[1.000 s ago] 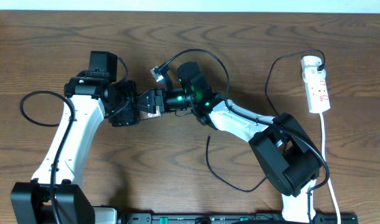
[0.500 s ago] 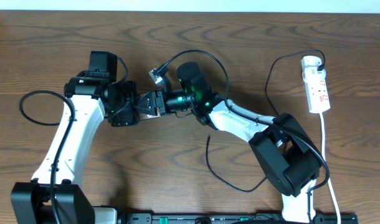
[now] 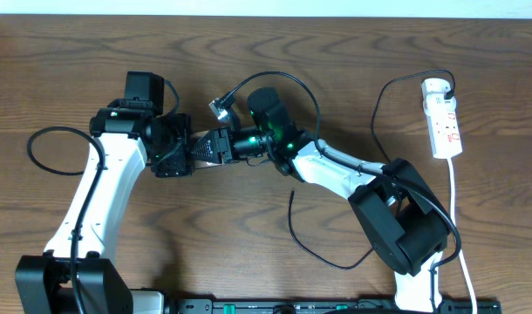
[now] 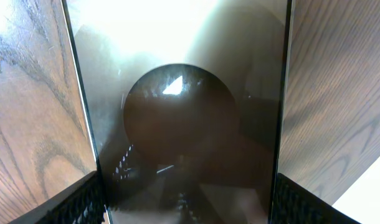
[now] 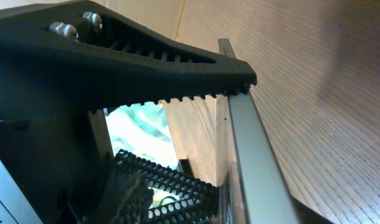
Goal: Plug charger to phone and switch on socket
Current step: 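Close the right gripper on the phone's edge beside the left gripper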
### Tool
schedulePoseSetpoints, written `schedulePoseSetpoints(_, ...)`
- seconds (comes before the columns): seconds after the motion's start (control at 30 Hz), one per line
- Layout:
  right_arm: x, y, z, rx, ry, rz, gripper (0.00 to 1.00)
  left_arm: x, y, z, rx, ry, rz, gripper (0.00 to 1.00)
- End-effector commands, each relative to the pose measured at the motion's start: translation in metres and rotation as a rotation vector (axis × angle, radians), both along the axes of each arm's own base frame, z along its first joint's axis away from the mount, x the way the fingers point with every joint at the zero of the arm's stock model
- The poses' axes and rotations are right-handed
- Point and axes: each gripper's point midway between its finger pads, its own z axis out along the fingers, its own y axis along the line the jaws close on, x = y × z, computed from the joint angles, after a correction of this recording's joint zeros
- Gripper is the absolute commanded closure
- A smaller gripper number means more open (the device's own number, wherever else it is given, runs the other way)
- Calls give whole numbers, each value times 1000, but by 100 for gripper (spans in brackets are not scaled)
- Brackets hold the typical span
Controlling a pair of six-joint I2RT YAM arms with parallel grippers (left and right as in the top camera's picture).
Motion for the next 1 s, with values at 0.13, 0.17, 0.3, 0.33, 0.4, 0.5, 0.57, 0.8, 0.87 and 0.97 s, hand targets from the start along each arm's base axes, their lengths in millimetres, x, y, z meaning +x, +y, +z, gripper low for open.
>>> schedulePoseSetpoints(0.13, -1, 3, 9, 16, -23, 16, 65, 3, 0, 11, 9, -36, -16, 93)
schedulePoseSetpoints(0.17, -1, 3, 9, 16, -23, 16, 65, 3, 0, 11, 8, -37, -16, 93)
schedulePoseSetpoints(0.3, -1, 3, 9, 16, -23, 16, 69, 3, 0, 11, 9, -37, -16, 93)
schedulePoseSetpoints(0.33, -1, 3, 9, 16, -23, 16, 69, 3, 0, 11, 8, -36, -16, 93)
schedulePoseSetpoints(0.4, -1, 3, 9, 16, -23, 16, 73, 3, 0, 11, 9, -37, -16, 93)
schedulePoseSetpoints(0.5, -1, 3, 9, 16, -23, 16, 75, 3, 0, 11, 9, -38, -19, 92)
schedulePoseSetpoints(0.57, -1, 3, 9, 16, -23, 16, 77, 3, 0, 11, 9, -37, -19, 93)
schedulePoseSetpoints(0.8, -1, 3, 9, 16, -23, 16, 86, 3, 0, 11, 12, -39, -27, 93)
schedulePoseSetpoints(0.87, -1, 3, 9, 16, -23, 15, 90, 3, 0, 11, 12, -39, -27, 92)
schedulePoseSetpoints(0.97, -1, 3, 9, 16, -23, 15, 91, 3, 0, 11, 12, -39, -26, 93)
